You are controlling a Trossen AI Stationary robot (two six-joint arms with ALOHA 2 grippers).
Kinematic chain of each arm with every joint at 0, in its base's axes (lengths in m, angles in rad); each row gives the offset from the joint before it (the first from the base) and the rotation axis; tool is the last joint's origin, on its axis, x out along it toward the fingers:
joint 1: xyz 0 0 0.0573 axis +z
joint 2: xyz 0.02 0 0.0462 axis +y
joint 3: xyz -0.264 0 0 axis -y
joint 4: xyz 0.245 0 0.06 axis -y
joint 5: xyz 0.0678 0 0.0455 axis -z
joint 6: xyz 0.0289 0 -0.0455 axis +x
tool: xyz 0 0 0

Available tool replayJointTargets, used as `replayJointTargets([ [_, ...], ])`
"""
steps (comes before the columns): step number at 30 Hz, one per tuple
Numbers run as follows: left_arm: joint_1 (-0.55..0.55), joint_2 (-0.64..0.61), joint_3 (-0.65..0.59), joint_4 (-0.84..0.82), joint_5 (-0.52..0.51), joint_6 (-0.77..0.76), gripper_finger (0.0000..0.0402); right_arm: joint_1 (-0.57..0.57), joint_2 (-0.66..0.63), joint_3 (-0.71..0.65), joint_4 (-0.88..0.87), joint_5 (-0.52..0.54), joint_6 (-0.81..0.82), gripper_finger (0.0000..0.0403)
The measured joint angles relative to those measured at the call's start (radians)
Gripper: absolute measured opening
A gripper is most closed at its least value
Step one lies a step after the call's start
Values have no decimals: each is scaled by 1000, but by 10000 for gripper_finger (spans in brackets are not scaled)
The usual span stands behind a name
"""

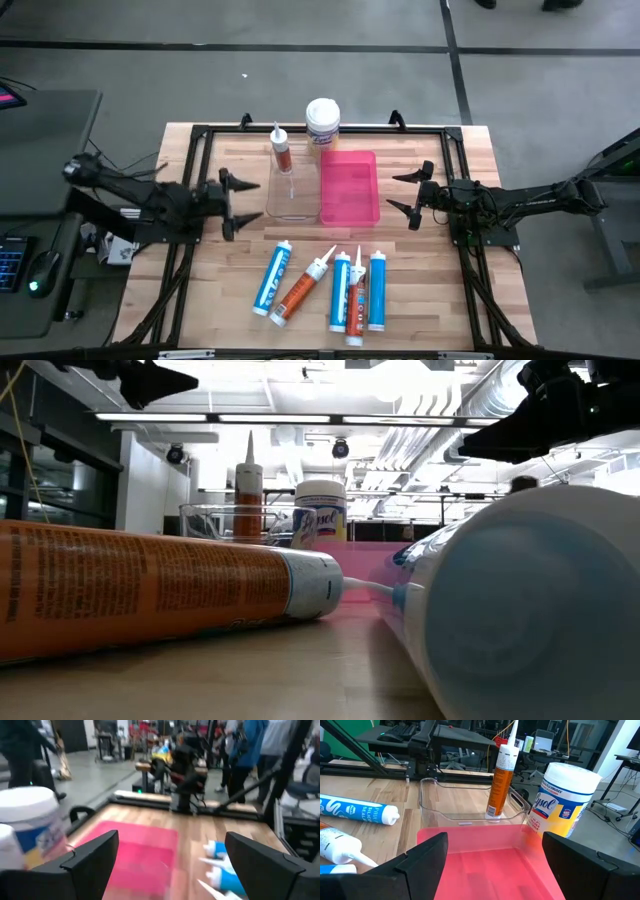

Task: Pick & place silicon tubes, Sealant and Lysol wipes
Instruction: Put the left orange sealant into the transparent container

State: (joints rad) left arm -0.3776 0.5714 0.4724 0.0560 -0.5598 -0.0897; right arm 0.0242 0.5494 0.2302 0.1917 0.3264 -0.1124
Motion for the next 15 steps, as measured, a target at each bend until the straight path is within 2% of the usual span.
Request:
replayJointTargets([
  [7,-192,230,131,-8,-200,-94,358,0,0,0,0,0,0,321],
  [15,-212,546,425,-149,-269,-278,358,0,0,0,0,0,0,321],
])
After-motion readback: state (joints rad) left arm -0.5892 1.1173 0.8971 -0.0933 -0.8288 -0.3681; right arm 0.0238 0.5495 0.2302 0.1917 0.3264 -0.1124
